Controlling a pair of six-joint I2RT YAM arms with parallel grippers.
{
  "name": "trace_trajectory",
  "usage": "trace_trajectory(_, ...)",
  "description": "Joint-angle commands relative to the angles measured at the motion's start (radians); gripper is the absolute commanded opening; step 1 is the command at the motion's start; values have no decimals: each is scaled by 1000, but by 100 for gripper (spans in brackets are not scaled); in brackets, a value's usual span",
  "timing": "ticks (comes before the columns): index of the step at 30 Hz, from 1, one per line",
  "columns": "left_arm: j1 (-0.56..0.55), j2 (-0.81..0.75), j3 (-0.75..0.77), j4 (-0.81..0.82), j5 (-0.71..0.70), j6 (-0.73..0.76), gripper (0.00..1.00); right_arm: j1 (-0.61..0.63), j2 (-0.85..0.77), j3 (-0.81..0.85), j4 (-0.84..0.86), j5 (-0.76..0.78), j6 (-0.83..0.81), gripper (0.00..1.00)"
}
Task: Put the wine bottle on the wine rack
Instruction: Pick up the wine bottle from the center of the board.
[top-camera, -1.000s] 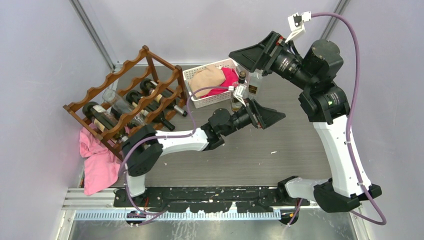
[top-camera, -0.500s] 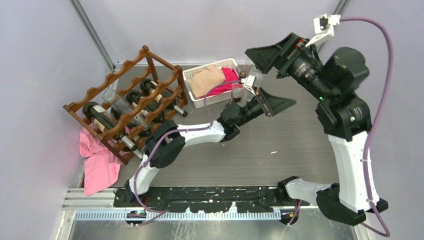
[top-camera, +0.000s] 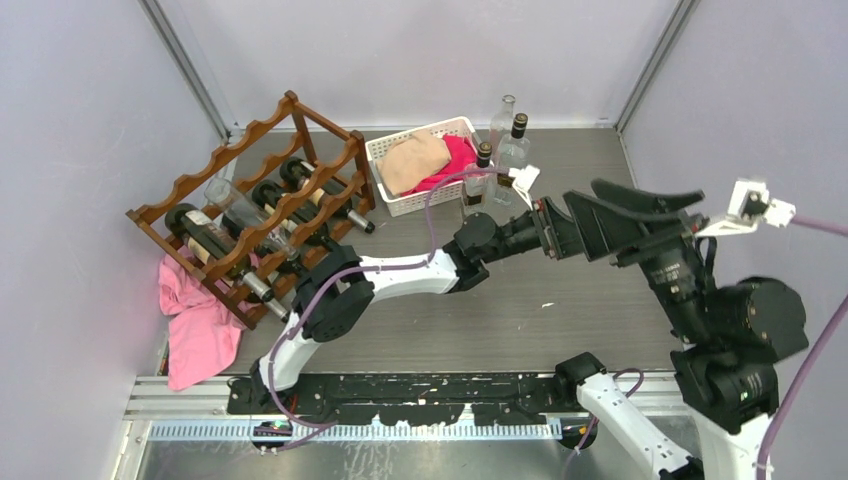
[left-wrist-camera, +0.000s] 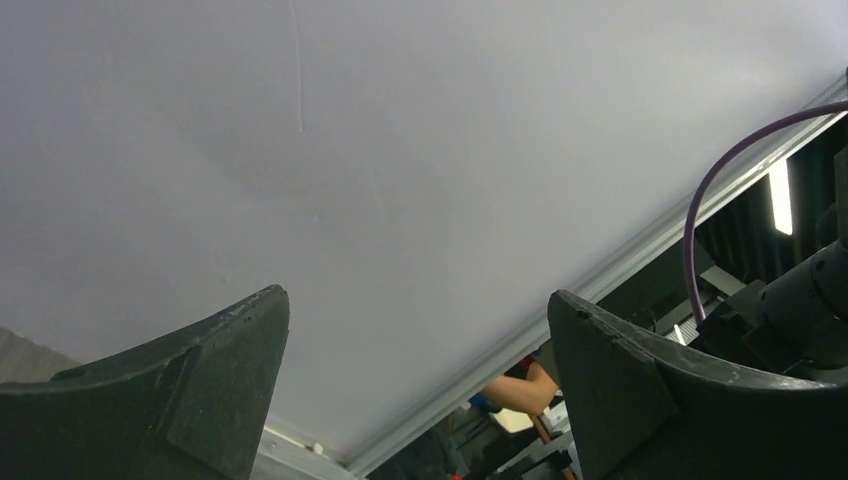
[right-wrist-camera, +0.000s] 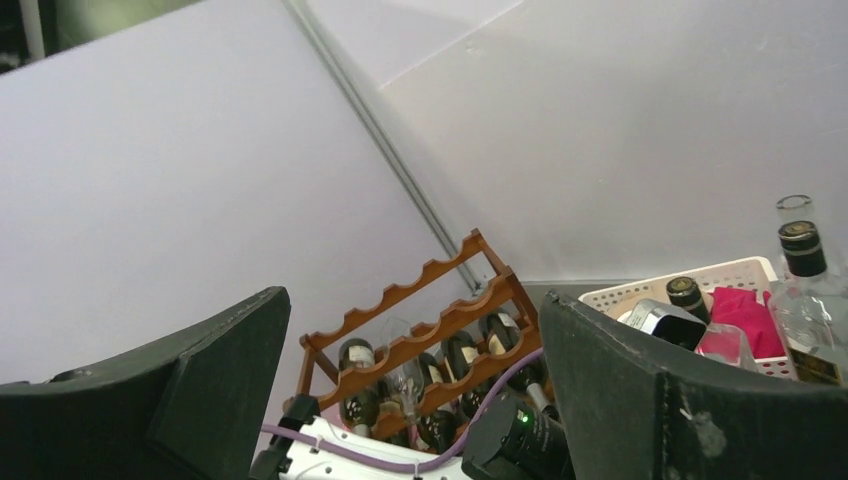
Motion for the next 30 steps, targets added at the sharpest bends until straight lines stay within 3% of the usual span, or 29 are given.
trace_trajectory(1,-30,-74,-70,121,18,44,100,-4,-91,-78,95,177,68,100)
trace_trajectory(3,-24,-86,-131,273,37,50,100,-1,-136,-88,71,235,70,100)
trace_trajectory(7,-14,-253,-411,250,31,141,100,1,-216,-27,-140,435,-106,100)
trace_trajectory(11,4,-491,-636,47,-20,305,100,49,-176,15,-388,662,-249,100)
trace_trajectory(15,24,-755,-761,-260,-83,401,100,99,-142,-135,-313,744,-332,100)
trace_trajectory(19,27,-993,-707,-809,-250,621,100,105,-7,-243,-236,707,-373,100)
trace_trajectory(23,26,-1104,-516,-1303,-406,888,100,105,99,-367,-51,525,-491,96)
trace_trajectory(26,27,-1149,-407,-1506,-528,997,100,104,172,-379,61,433,-518,96)
trace_trajectory(30,36,-1228,-374,-1606,-621,1083,100,104,388,-276,92,299,-591,95)
